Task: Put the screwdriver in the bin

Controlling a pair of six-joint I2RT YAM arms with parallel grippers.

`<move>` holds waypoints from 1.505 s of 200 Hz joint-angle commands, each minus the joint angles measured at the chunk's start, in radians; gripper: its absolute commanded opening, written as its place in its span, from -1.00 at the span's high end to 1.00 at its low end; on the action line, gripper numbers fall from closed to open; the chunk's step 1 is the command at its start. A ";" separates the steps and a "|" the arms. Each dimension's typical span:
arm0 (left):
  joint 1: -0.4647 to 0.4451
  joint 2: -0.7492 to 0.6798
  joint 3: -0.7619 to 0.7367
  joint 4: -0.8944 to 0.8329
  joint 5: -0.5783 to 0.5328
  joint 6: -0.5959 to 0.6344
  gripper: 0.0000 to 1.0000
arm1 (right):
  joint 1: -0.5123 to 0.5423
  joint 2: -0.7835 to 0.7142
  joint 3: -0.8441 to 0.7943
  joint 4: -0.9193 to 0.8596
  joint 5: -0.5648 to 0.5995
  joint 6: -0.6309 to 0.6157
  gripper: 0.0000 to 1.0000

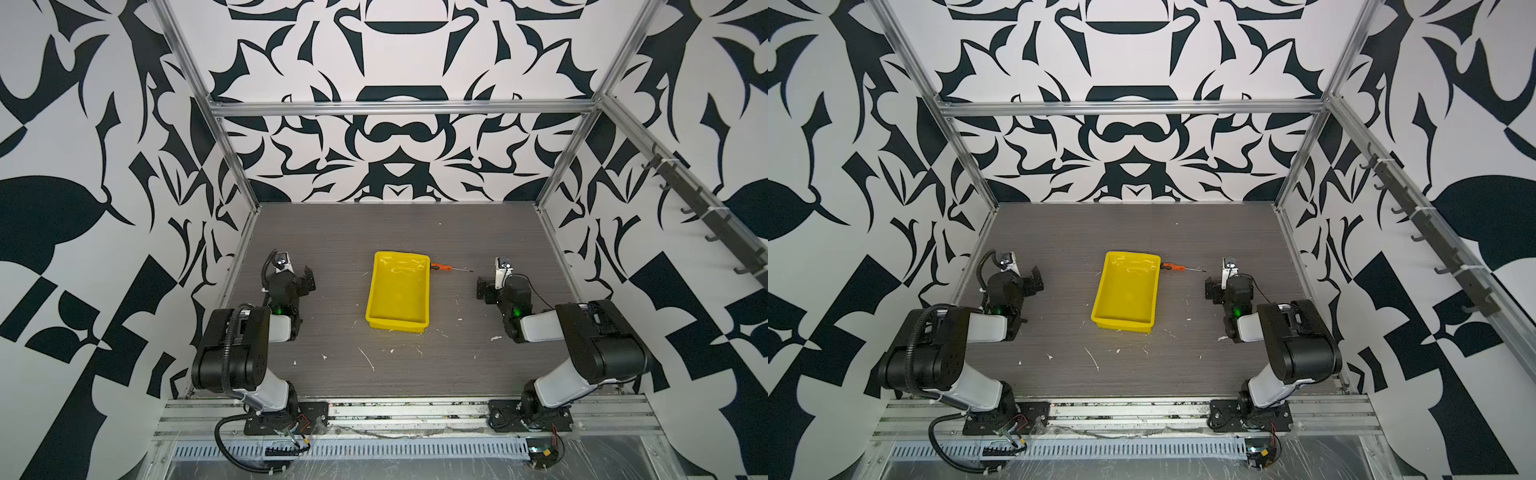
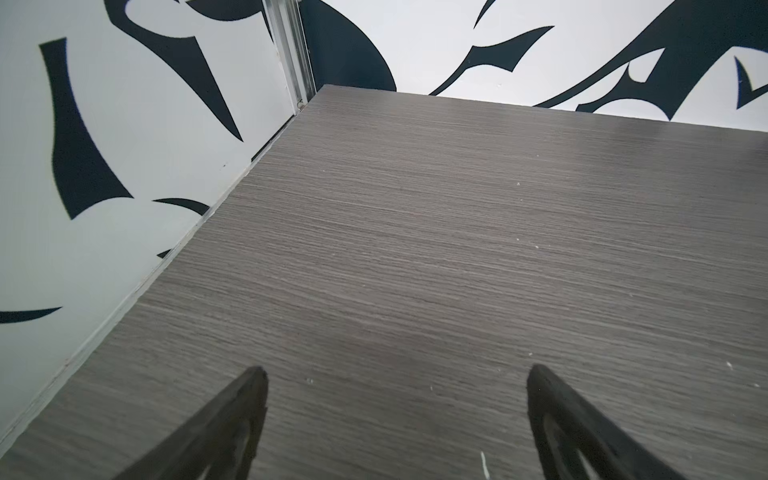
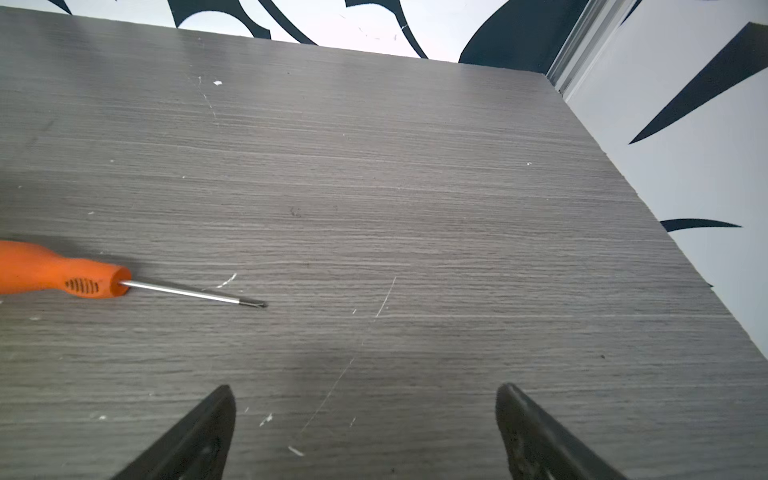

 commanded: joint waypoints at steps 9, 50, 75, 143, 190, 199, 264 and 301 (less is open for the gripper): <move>0.029 -0.003 0.011 -0.014 0.068 -0.014 -1.00 | -0.001 -0.028 0.016 0.025 -0.002 0.008 -1.00; 0.030 -0.003 0.009 -0.010 0.067 -0.012 -0.99 | -0.003 -0.029 0.018 0.025 -0.002 0.008 -1.00; 0.030 -0.003 0.008 -0.006 0.066 -0.014 -1.00 | -0.003 -0.028 0.017 0.026 0.000 0.009 -1.00; 0.024 -0.009 -0.010 0.020 0.066 -0.012 -0.99 | -0.002 -0.031 0.010 0.037 0.000 0.012 -1.00; 0.018 -0.009 -0.020 0.039 0.059 -0.008 -1.00 | -0.003 -0.030 0.014 0.030 -0.006 0.006 -1.00; 0.015 -0.010 -0.025 0.050 0.055 -0.009 -1.00 | -0.001 -0.030 0.014 0.031 -0.006 0.007 -1.00; -0.027 -0.033 -0.096 0.168 -0.035 0.007 -0.99 | -0.004 -0.028 0.018 0.026 0.014 0.012 -1.00; -0.046 -0.058 -0.111 0.192 -0.090 0.008 -0.99 | -0.002 -0.042 -0.017 0.070 -0.044 -0.004 -1.00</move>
